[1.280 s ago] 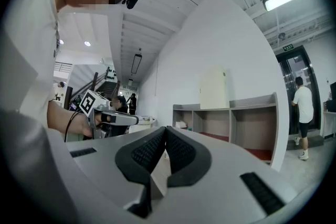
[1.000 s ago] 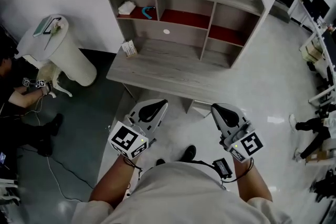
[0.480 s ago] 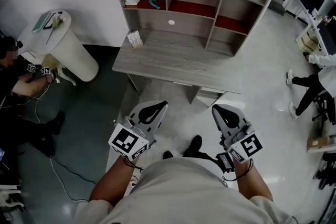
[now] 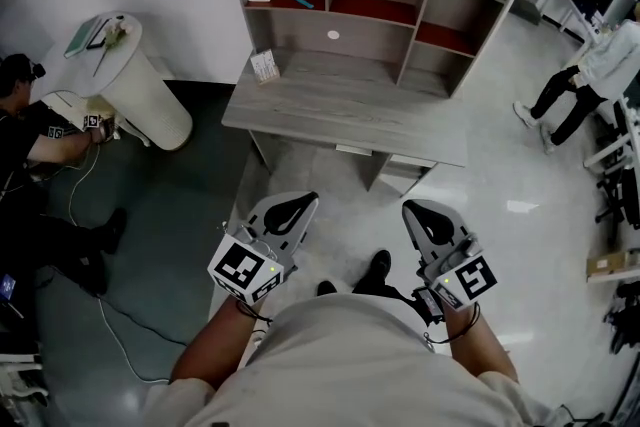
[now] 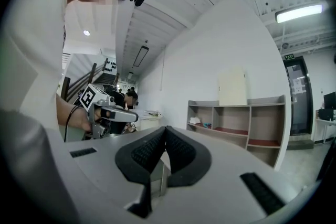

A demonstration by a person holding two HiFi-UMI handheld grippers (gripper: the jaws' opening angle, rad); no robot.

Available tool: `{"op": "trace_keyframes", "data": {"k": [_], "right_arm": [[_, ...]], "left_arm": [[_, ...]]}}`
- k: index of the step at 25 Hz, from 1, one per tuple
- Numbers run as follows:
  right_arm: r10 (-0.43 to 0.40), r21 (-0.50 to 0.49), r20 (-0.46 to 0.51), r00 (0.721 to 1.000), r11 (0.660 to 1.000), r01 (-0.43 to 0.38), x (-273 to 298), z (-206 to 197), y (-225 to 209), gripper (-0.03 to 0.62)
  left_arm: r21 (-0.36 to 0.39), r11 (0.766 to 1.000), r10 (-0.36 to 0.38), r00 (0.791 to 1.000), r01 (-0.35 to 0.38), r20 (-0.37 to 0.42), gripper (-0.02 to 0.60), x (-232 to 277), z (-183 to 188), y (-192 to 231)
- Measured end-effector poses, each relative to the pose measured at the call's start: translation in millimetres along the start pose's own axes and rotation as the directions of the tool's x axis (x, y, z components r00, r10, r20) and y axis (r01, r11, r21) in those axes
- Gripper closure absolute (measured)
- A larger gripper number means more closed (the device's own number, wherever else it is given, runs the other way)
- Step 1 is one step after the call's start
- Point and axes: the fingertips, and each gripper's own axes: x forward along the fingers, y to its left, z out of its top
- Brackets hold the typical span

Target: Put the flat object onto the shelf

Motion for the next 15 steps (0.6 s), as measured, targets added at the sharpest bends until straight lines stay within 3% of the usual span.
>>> {"op": "trace_keyframes", "data": {"k": [15], "right_arm": [[-0.013, -0.002, 0.001, 1.000, 1.000, 0.013, -13.1, -0.6, 24.5, 0.574]], "left_arm": [[-0.001, 1.000, -0.017, 1.000, 0.017, 0.013, 0.566, -16.3, -0.8, -20.8]]}}
